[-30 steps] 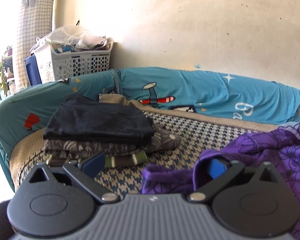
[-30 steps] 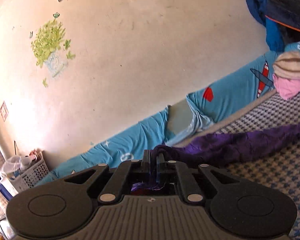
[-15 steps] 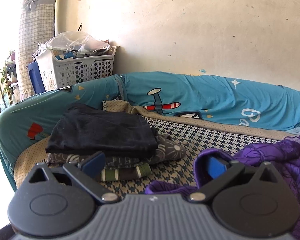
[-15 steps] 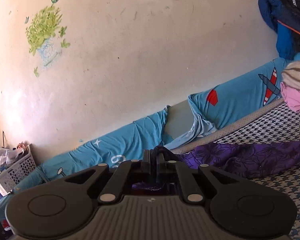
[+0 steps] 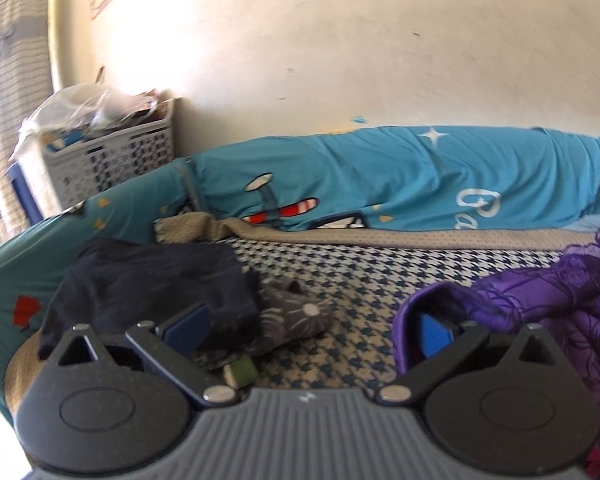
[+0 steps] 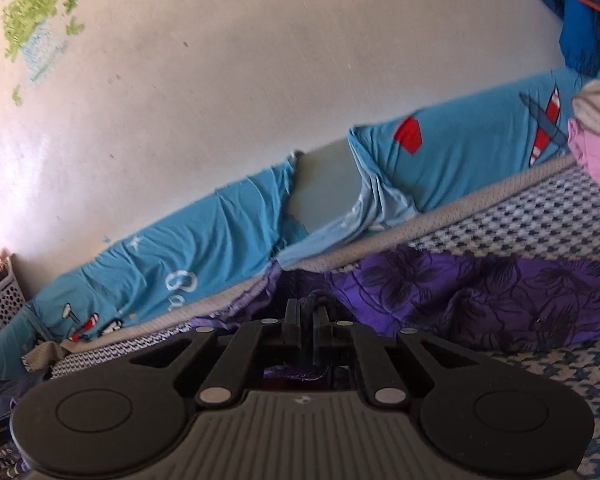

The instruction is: Fold clothes

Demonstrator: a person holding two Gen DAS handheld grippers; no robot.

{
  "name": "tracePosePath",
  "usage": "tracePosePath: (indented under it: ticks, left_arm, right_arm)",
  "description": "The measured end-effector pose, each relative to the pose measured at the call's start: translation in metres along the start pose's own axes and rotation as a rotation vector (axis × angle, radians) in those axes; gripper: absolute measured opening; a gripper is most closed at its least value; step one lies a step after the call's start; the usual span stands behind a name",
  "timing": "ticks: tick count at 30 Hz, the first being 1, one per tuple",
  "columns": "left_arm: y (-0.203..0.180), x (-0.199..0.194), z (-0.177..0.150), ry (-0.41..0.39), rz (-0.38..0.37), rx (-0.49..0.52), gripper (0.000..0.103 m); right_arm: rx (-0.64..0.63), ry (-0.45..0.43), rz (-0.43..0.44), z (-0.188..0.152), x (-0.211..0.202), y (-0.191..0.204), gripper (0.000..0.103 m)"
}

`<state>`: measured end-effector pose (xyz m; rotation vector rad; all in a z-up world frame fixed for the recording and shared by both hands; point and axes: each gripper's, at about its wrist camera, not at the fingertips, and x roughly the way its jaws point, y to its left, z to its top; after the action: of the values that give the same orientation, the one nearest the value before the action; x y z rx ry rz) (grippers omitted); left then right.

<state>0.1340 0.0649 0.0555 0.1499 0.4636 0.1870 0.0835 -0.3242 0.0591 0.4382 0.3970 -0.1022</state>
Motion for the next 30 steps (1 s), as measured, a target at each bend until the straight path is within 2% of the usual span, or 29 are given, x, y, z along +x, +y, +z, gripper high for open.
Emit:
tracePosePath:
  ticks: [3,6,8,12,15,17,20,23,27,30]
  left_arm:
    - [-0.014,0.009,0.002,-0.001,-0.005,0.013,0.103]
    - [-0.021,0.021,0.003,0.019,0.003,0.001,0.103]
    - [-0.021,0.034,0.005,0.055,0.001,-0.020,0.103]
    - [-0.020,0.056,0.004,0.117,0.008,-0.051,0.103]
    - [-0.016,0.070,0.000,0.186,0.024,-0.099,0.103]
    - [-0.014,0.076,-0.003,0.218,0.034,-0.117,0.103]
    - [-0.012,0.083,-0.008,0.249,0.050,-0.124,0.103]
    - [-0.008,0.090,-0.010,0.289,0.048,-0.153,0.103]
    - [-0.005,0.099,-0.014,0.348,0.040,-0.196,0.103]
    - [-0.003,0.103,-0.018,0.378,0.037,-0.212,0.103]
  right_arm:
    - [0.008,0.046,-0.014,-0.002,0.025,-0.005,0.010]
    - [0.015,0.072,-0.009,0.001,0.041,-0.006,0.022]
    - [0.038,0.072,0.010,0.005,0.046,-0.009,0.037]
    - [0.099,0.067,0.039,0.012,0.052,-0.017,0.044]
    - [0.105,0.076,0.050,0.015,0.061,-0.018,0.053]
    - [0.120,0.103,0.058,0.015,0.072,-0.018,0.073]
    - [0.141,0.165,0.008,0.011,0.089,-0.019,0.074]
    - [0.107,0.217,0.014,0.012,0.094,-0.015,0.074]
    - [0.084,0.186,0.170,0.024,0.076,-0.009,0.076]
    - [0.022,0.178,0.198,0.029,0.061,-0.008,0.078]
